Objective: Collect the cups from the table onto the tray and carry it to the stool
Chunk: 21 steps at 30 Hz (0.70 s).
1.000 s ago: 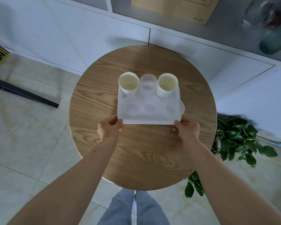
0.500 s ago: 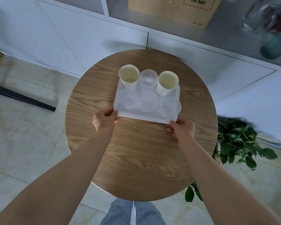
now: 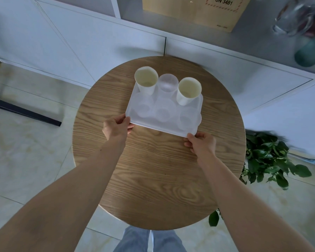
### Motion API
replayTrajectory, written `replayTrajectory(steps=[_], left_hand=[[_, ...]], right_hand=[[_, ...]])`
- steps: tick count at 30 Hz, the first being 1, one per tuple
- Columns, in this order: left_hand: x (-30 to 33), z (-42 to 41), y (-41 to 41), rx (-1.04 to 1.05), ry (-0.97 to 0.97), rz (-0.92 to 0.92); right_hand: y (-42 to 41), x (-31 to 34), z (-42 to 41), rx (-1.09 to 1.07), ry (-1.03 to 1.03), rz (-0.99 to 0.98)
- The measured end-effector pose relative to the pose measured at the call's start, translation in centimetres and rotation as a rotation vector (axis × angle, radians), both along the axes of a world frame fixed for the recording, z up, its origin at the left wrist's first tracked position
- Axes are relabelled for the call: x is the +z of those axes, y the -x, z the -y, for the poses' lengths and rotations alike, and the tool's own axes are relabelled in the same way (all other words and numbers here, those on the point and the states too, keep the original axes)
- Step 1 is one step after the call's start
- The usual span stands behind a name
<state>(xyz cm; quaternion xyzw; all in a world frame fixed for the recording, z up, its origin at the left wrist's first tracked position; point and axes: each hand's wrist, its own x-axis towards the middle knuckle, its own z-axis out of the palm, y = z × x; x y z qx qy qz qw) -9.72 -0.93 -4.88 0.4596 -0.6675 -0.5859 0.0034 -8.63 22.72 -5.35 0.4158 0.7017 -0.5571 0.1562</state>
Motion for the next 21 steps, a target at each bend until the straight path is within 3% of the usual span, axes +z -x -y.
replayTrajectory(steps=[21], left_hand=[[-0.3,0.5,-1.1,-0.042,-0.043,-0.024]], right_hand=[[-1.5,-0.2,-0.1,0.049,-0.022,-0.028]])
